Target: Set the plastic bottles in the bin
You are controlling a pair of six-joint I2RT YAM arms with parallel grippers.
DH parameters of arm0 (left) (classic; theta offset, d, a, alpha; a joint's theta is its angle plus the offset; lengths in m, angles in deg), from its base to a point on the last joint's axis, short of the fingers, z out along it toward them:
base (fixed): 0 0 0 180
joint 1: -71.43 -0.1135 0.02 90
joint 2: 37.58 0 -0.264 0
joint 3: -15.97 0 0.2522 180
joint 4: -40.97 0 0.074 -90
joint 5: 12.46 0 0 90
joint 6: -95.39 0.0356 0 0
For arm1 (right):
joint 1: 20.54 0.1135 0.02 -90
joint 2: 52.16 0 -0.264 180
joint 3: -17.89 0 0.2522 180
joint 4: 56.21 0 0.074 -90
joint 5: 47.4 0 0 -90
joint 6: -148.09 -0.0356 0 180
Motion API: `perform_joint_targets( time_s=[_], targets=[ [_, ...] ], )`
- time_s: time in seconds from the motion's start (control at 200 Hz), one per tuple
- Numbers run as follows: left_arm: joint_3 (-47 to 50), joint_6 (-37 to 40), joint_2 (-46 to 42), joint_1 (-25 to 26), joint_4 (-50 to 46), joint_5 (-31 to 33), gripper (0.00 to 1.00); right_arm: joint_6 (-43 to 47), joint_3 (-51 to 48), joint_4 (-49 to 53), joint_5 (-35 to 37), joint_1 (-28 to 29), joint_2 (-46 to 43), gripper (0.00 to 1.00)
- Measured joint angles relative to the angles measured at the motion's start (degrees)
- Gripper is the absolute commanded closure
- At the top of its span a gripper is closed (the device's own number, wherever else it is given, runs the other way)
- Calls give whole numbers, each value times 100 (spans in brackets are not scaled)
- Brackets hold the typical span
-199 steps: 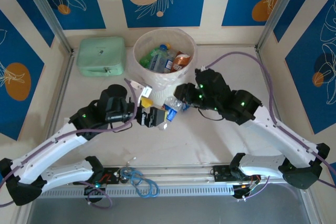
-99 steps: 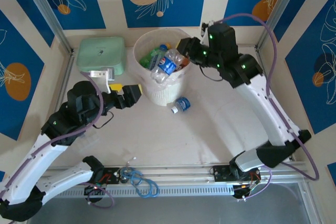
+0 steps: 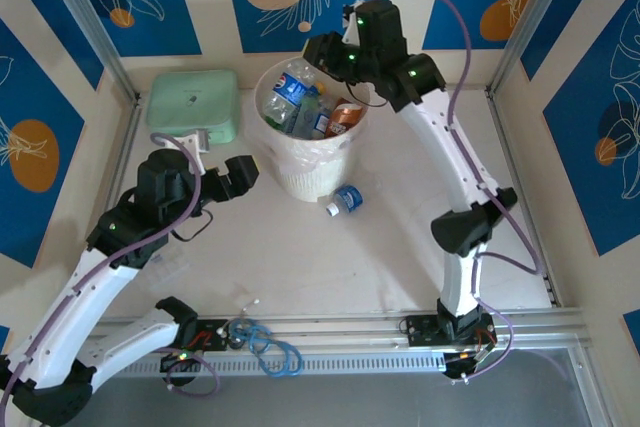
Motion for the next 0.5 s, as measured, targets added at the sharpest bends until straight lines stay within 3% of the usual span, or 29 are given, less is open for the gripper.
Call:
perform_joint_targets(
  time_s=[0.165,0.5],
  targets=[
    [251,15,9,-20,46,-170,1,79,951,387,-144,-81,822,52],
    [356,39,63,-46,98,-363,2,157,1099,682,-278,-258,1034,40]
  ],
)
